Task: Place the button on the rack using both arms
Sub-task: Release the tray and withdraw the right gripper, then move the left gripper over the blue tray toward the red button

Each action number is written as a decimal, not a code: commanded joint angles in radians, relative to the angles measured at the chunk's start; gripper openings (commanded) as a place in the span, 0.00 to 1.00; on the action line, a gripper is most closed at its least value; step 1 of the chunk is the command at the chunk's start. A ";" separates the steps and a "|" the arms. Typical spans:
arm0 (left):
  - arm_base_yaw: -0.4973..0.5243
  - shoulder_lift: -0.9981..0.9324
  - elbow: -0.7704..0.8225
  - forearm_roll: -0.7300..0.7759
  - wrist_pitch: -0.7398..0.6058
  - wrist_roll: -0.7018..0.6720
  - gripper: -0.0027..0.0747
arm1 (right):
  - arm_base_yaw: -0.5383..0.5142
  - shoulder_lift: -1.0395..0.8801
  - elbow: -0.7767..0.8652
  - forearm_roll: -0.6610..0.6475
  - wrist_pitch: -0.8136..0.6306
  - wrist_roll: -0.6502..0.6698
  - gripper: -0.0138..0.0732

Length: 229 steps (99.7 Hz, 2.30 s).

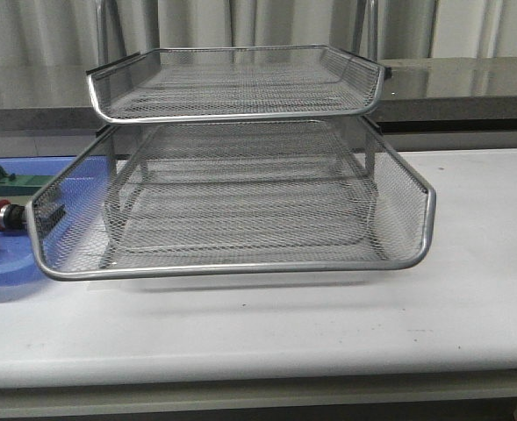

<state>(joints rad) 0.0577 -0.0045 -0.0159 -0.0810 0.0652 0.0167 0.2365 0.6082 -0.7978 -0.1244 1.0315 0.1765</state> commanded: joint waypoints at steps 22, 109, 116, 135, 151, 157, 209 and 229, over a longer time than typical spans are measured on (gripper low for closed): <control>-0.006 0.234 -0.347 -0.069 0.225 -0.011 0.01 | -0.002 0.001 -0.033 -0.018 -0.051 -0.001 0.08; -0.006 1.249 -1.062 0.076 0.675 0.049 0.16 | -0.002 0.001 -0.033 -0.018 -0.050 -0.001 0.08; -0.006 1.265 -1.062 0.076 0.676 0.051 0.31 | -0.002 0.001 -0.033 -0.018 -0.050 -0.001 0.08; -0.006 1.272 -1.062 0.081 0.674 0.051 0.83 | -0.002 0.001 -0.033 -0.018 -0.050 -0.001 0.08; -0.006 1.273 -1.062 0.072 0.674 0.051 0.93 | -0.002 0.001 -0.033 -0.018 -0.050 -0.001 0.08; -0.006 1.273 -1.062 0.048 0.660 0.051 0.93 | -0.002 0.001 -0.033 -0.018 -0.050 -0.001 0.08; -0.016 1.601 -1.355 -0.175 0.702 0.577 0.93 | -0.002 0.001 -0.033 -0.018 -0.050 -0.001 0.08; -0.061 1.765 -1.518 -0.168 0.790 0.873 0.93 | -0.002 0.001 -0.033 -0.018 -0.050 -0.001 0.08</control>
<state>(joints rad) 0.0159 1.7451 -1.4511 -0.2243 0.8496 0.7829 0.2365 0.6082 -0.7978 -0.1244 1.0332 0.1773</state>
